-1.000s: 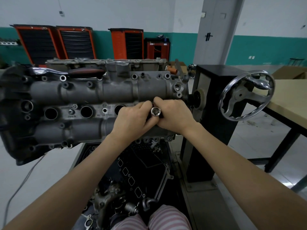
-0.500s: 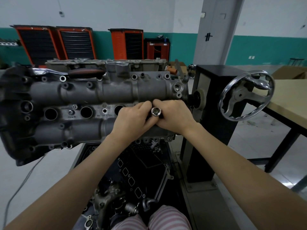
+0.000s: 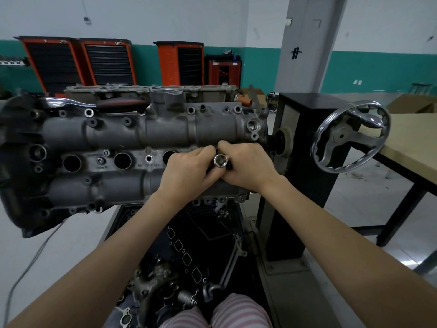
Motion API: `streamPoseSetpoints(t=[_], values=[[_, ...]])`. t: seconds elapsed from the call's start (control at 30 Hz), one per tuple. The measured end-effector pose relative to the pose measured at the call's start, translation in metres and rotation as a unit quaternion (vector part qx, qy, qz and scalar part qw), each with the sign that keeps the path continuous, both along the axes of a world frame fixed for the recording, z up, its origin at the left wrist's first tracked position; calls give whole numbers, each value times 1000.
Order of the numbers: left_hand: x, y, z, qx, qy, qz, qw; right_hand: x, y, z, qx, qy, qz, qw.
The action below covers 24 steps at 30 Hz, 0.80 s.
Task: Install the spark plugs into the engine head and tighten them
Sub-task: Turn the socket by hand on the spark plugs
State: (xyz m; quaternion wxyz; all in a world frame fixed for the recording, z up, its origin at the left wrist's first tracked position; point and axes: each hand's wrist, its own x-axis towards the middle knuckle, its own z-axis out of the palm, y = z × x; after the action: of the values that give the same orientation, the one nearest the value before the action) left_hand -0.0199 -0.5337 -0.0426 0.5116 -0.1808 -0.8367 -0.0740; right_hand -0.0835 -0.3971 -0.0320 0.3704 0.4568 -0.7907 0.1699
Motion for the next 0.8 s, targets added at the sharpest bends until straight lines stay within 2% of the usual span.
streamPoseSetpoints(t=[0.13,0.4,0.6,0.8], values=[[4,3,2,33,-25,-23,999,3,0,2,8,1,11,1000],[1,0,2,-1,-3,9,1000,3,3,3,4,10,23,1000],[4,5,3,31,-30,-29,999,6,2,4,4,6,30,1000],[0,1,2,12,-7,0,1000,2,2,2,9,20,22,1000]])
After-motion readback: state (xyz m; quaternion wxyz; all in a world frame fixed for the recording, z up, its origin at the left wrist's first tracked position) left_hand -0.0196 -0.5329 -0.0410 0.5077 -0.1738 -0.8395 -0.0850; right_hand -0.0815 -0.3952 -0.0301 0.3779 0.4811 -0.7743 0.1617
